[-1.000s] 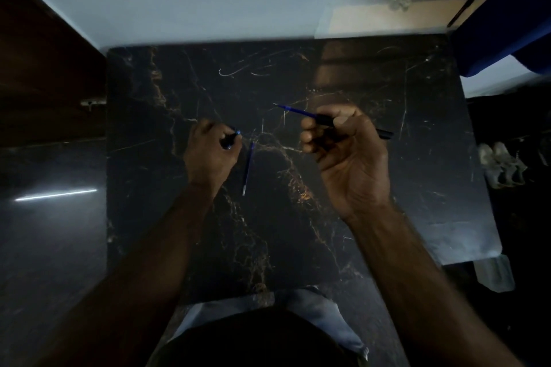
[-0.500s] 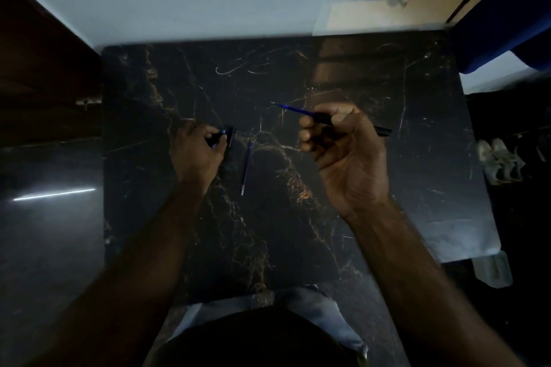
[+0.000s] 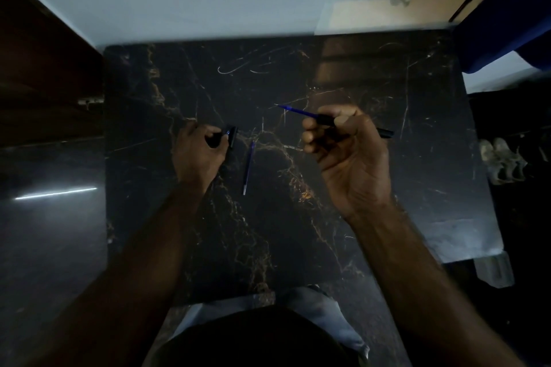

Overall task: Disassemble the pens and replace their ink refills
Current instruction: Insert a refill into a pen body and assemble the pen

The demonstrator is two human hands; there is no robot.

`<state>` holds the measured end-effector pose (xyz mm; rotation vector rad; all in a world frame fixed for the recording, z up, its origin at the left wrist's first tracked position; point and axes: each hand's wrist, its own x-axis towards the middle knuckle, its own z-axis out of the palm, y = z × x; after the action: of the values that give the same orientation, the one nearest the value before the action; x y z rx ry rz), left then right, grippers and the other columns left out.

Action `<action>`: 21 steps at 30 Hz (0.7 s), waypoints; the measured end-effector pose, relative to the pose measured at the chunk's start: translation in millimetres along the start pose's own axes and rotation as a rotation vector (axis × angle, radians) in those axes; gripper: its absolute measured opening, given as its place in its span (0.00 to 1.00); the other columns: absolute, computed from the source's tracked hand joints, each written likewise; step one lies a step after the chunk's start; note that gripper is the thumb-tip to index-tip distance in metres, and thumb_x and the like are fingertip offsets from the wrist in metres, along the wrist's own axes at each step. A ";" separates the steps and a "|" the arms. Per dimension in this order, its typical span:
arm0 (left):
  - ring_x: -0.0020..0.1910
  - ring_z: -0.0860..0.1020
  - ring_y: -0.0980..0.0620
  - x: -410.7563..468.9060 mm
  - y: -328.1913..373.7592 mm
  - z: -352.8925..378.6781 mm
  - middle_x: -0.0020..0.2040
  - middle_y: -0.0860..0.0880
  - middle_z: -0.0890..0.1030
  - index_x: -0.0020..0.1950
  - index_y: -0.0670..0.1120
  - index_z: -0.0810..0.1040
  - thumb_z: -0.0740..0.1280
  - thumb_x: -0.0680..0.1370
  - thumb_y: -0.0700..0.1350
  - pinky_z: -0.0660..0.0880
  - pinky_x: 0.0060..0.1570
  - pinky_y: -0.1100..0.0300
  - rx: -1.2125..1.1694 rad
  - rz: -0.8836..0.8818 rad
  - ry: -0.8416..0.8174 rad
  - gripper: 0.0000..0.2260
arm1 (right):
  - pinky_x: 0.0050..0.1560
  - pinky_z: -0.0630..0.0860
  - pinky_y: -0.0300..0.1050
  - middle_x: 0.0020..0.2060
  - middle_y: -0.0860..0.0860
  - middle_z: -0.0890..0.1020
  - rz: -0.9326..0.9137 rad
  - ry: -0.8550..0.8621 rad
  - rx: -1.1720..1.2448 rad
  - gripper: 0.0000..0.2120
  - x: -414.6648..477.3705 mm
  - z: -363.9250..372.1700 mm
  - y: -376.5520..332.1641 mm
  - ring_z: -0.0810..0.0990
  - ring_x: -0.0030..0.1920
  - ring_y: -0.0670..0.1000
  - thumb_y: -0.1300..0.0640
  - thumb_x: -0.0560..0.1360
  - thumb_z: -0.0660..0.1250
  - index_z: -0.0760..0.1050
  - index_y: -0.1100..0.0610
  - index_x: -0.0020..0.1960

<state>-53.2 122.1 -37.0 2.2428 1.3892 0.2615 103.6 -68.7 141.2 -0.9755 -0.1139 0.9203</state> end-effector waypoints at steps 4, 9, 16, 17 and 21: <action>0.53 0.81 0.50 -0.1 0.0 -1.8 0.57 0.49 0.81 0.57 0.50 0.84 0.74 0.81 0.53 0.83 0.53 0.47 -0.025 0.013 -0.005 0.09 | 0.41 0.80 0.46 0.41 0.60 0.85 -0.002 0.000 -0.004 0.13 -0.1 0.0 0.3 0.84 0.40 0.54 0.62 0.77 0.58 0.82 0.60 0.47; 0.49 0.85 0.48 5.5 24.7 -23.1 0.54 0.44 0.86 0.61 0.40 0.86 0.72 0.81 0.38 0.79 0.52 0.66 -0.428 -0.106 0.062 0.09 | 0.41 0.80 0.46 0.42 0.60 0.84 0.005 0.007 0.016 0.11 -1.9 1.1 -2.4 0.83 0.40 0.54 0.62 0.77 0.59 0.80 0.62 0.48; 0.45 0.84 0.55 3.9 116.3 -112.6 0.47 0.50 0.83 0.66 0.47 0.85 0.74 0.80 0.41 0.83 0.40 0.61 -1.316 0.233 -0.649 0.14 | 0.41 0.79 0.42 0.42 0.58 0.84 0.034 -0.008 0.133 0.09 6.4 20.4 -6.3 0.82 0.39 0.52 0.62 0.78 0.60 0.78 0.63 0.51; 0.44 0.84 0.55 1.2 127.9 -116.2 0.47 0.50 0.84 0.64 0.46 0.86 0.74 0.80 0.40 0.83 0.40 0.61 -1.319 0.258 -0.635 0.12 | 0.41 0.79 0.42 0.41 0.58 0.84 0.033 -0.004 0.145 0.09 7.2 24.4 -5.8 0.82 0.39 0.52 0.62 0.78 0.60 0.78 0.63 0.52; 0.41 0.85 0.55 -5.3 147.8 -117.5 0.45 0.50 0.88 0.53 0.47 0.89 0.72 0.81 0.35 0.81 0.37 0.64 -1.357 0.175 -0.445 0.08 | 0.42 0.81 0.42 0.43 0.58 0.85 0.027 0.004 0.179 0.09 9.3 31.3 -3.6 0.83 0.41 0.51 0.62 0.81 0.61 0.78 0.64 0.55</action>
<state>13.3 98.9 138.2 1.1347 0.4472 0.5174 97.1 -42.2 159.4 -0.8144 -0.0147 0.9364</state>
